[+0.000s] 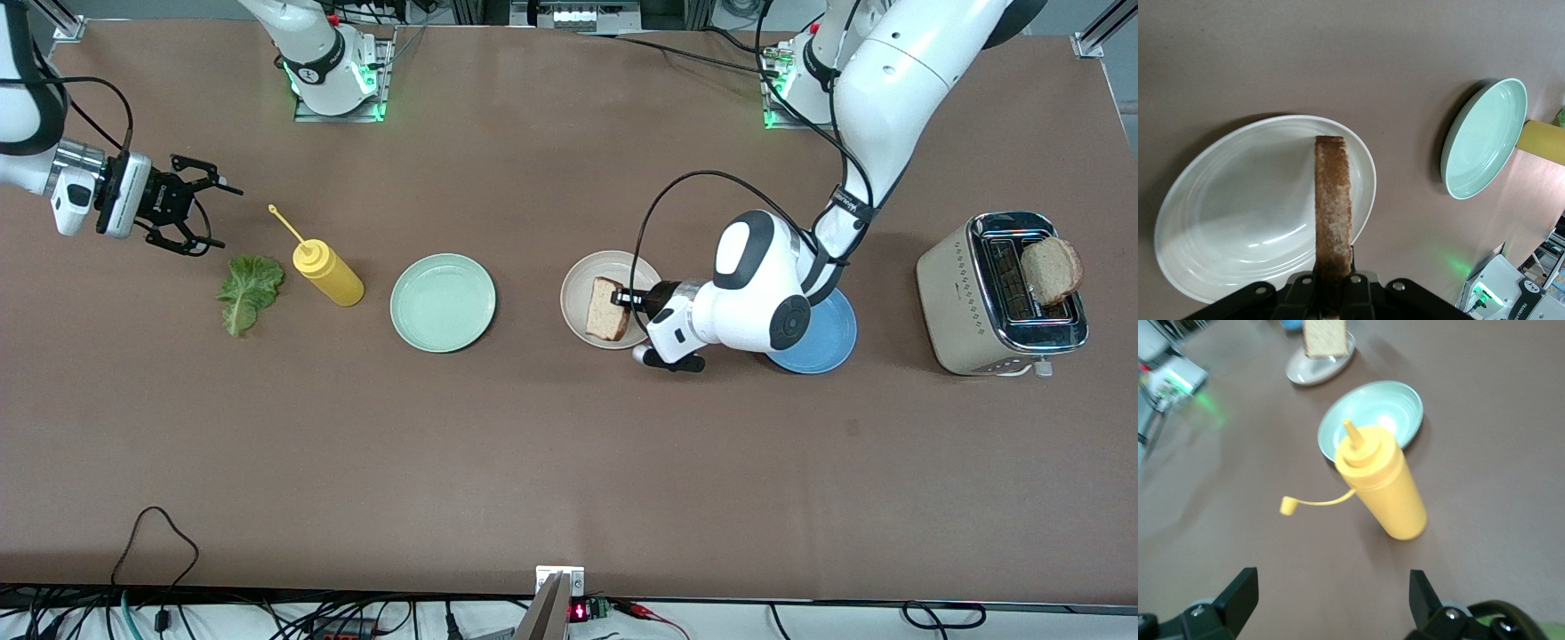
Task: Make sandwich in beige plate with both arms
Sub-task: 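Lay the bread on the beige plate while the right gripper reaches the bottle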
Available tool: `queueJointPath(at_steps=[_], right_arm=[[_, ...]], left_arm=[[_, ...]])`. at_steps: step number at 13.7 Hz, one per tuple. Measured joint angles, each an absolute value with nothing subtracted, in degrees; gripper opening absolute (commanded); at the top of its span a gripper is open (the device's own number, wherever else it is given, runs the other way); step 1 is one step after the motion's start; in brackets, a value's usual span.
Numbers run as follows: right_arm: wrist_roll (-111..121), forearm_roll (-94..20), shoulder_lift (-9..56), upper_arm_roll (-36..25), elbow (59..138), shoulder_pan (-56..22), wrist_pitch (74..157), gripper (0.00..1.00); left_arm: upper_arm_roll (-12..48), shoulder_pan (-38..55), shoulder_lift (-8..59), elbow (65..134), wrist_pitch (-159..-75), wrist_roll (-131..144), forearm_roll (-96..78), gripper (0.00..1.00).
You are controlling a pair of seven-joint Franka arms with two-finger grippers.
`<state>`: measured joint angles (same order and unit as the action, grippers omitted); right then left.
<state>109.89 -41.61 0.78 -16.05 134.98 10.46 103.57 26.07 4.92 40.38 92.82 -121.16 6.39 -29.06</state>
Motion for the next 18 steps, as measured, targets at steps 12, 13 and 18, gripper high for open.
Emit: queueJointPath(at_steps=[12,13,18], right_arm=[[134.23,-51.89,15.37,-16.03,133.84,14.23,96.04,1.00],[134.43,-52.17,16.14,-16.00,133.54,14.23,95.73,1.00],[136.86,-54.32,20.95,-15.65,131.62,14.17,93.15,1.00]], left_arm=[[26.13,4.14,40.21,95.45,-119.35,6.37,-29.06,0.28],[26.14,4.14,40.20,95.45,-119.15,6.37,-29.06,0.38],[26.14,3.94,39.99,95.95,-118.43,6.32,-29.06,1.00]])
